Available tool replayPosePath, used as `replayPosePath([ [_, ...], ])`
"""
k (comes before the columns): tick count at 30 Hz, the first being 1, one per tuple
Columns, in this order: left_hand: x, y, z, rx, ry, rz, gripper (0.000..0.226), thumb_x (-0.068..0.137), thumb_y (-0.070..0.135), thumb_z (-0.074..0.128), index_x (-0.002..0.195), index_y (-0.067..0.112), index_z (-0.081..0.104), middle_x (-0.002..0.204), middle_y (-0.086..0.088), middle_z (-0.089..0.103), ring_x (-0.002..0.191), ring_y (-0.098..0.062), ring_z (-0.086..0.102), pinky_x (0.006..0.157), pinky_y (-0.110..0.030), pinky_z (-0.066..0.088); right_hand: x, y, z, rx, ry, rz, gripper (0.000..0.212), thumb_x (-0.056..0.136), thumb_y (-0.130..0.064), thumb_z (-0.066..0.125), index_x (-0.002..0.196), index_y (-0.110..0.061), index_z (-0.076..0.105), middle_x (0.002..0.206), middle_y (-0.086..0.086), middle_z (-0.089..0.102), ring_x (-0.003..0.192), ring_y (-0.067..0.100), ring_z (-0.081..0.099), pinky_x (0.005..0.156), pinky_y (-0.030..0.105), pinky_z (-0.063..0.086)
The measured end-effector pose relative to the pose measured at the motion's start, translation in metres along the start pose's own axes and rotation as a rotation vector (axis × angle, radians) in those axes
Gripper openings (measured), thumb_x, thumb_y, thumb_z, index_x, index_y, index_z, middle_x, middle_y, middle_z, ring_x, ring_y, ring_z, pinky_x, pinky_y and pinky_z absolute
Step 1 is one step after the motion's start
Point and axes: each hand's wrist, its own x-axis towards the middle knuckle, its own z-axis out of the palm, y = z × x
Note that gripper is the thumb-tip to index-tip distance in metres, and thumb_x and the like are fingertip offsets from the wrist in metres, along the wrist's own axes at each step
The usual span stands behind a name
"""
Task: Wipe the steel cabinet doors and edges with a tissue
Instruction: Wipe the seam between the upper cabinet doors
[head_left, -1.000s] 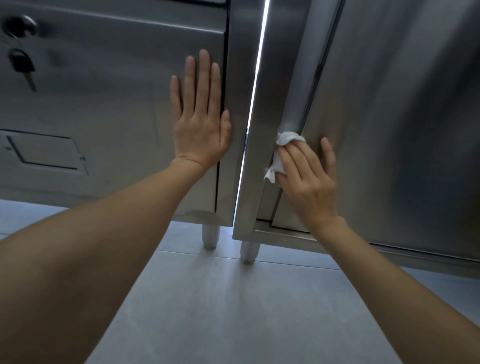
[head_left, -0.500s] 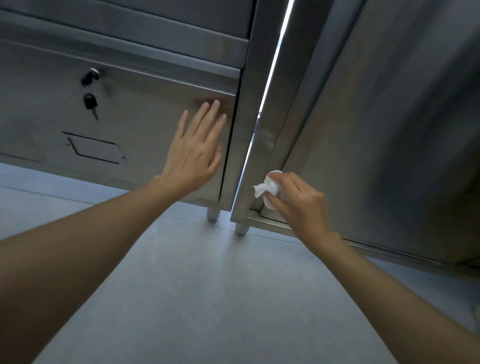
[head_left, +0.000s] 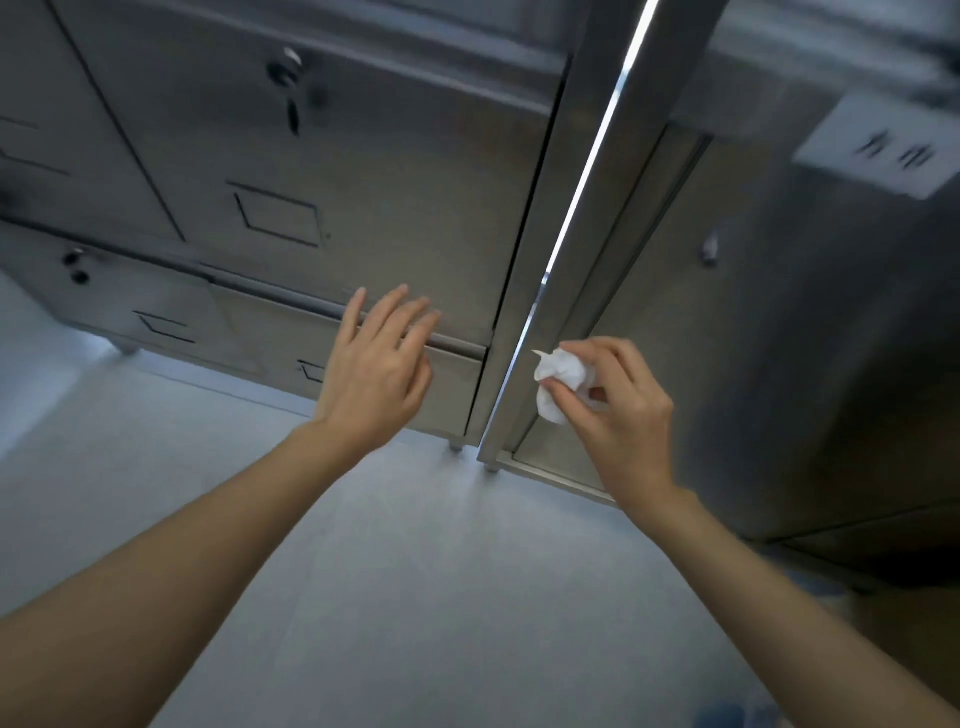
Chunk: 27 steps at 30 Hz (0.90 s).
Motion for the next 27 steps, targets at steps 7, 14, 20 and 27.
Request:
replayPosePath([
  [7, 0.058, 0.013, -0.19, 0.099, 0.05, -0.099, 0.045, 0.092, 0.02, 0.043, 0.13, 0.001, 0.059, 0.137, -0.017, 0.057, 0.136, -0.034, 0.045, 0.117, -0.055, 0.024, 0.106, -0.108, -0.121, 0.114, 0.11, -0.051, 0.027, 0.084, -0.02, 0.08, 0.107, -0.01, 0.069, 0.105, 0.001, 0.067, 0.088, 0.007, 0.06, 0.062, 0.035, 0.056],
  [14, 0.085, 0.051, -0.311, 0.066, 0.168, -0.28, 0.046, 0.095, 0.021, 0.037, 0.132, 0.003, 0.058, 0.142, -0.015, 0.053, 0.14, -0.031, 0.04, 0.119, -0.053, 0.022, 0.175, -0.191, -0.198, 0.085, 0.265, -0.094, 0.025, 0.086, -0.026, 0.078, 0.106, -0.014, 0.071, 0.1, -0.003, 0.071, 0.08, 0.006, 0.061, 0.062, 0.016, 0.044],
  [20, 0.127, 0.0, -0.384, 0.103, 0.258, -0.236, 0.047, 0.096, 0.024, 0.036, 0.132, 0.004, 0.058, 0.142, -0.016, 0.053, 0.14, -0.031, 0.04, 0.119, -0.053, 0.024, 0.228, -0.257, -0.21, 0.032, 0.323, -0.319, 0.025, 0.086, -0.026, 0.079, 0.107, -0.014, 0.073, 0.106, -0.005, 0.07, 0.083, 0.001, 0.058, 0.057, 0.021, 0.051],
  [27, 0.189, -0.121, -0.479, 0.141, 0.411, -0.11, 0.05, 0.095, 0.026, 0.034, 0.132, 0.004, 0.058, 0.14, -0.017, 0.054, 0.137, -0.034, 0.043, 0.117, -0.054, 0.026, 0.321, -0.365, -0.176, -0.009, 0.417, -0.451, 0.03, 0.089, -0.034, 0.073, 0.111, -0.013, 0.072, 0.109, -0.001, 0.071, 0.084, 0.014, 0.067, 0.063, 0.022, 0.055],
])
